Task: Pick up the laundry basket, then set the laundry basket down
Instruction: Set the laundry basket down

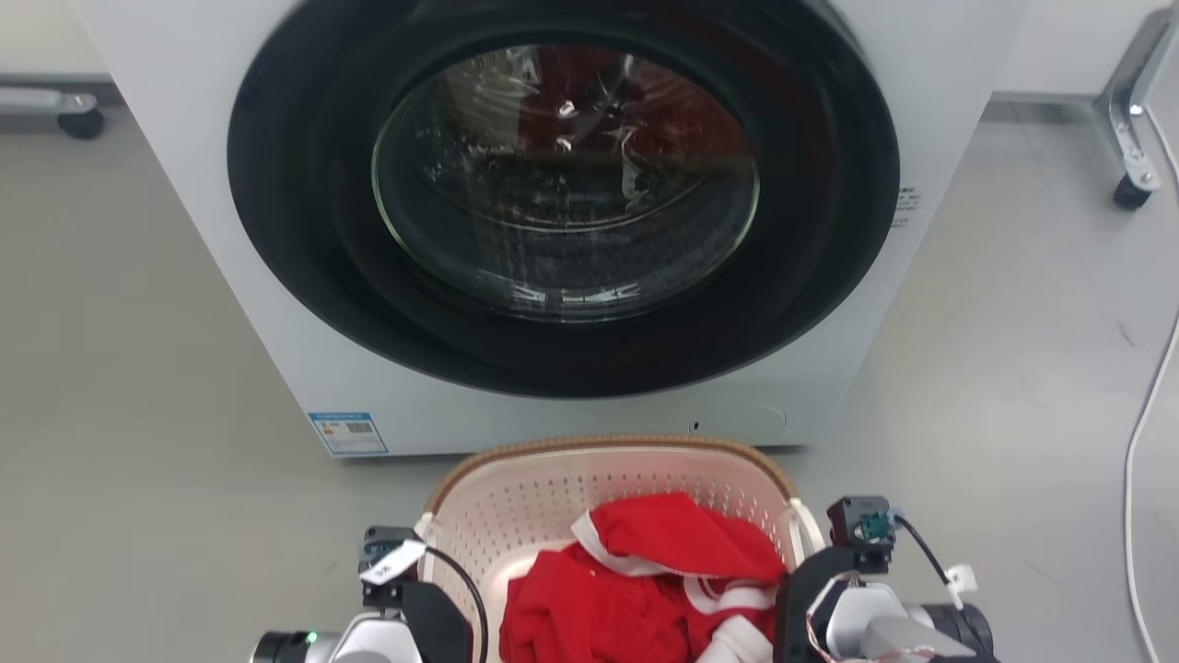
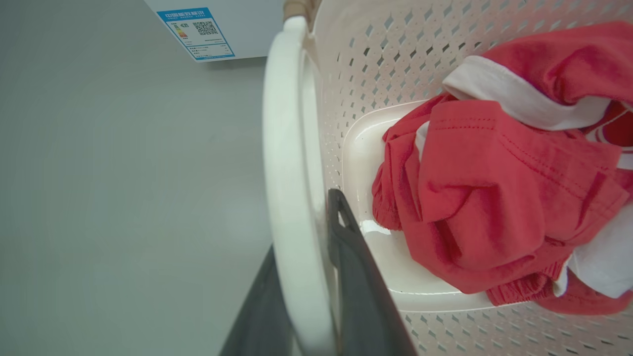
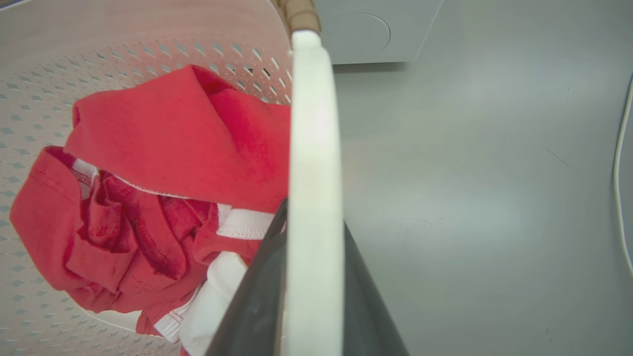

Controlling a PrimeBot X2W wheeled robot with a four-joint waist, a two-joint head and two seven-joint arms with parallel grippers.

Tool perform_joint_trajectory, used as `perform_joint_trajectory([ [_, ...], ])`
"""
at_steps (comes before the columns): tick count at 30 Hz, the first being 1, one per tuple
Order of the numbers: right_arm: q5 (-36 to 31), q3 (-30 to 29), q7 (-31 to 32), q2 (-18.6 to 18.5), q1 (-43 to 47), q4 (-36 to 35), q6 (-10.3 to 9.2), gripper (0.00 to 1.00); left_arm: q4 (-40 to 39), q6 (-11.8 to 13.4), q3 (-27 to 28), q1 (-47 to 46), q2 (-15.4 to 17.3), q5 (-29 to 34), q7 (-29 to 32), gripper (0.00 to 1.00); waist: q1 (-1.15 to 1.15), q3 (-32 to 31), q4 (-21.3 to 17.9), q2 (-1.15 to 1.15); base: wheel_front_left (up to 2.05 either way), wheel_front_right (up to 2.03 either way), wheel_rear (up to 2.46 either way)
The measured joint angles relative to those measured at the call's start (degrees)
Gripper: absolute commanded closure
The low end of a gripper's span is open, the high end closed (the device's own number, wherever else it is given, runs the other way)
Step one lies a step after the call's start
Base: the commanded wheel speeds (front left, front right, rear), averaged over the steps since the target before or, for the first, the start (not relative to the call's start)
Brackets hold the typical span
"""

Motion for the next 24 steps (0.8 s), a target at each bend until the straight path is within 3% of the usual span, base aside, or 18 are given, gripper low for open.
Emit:
perform_joint_trajectory([
  [24,-1.64,0.81,-2.4,-0.41,-12.52,1.69,0.0,1.0,-0.15,1.08,1.77,-10.15,0.02,-0.19,-4.41,1.0,0.01,18.64,-0.83,0.01,0.0,0.0,0.0],
])
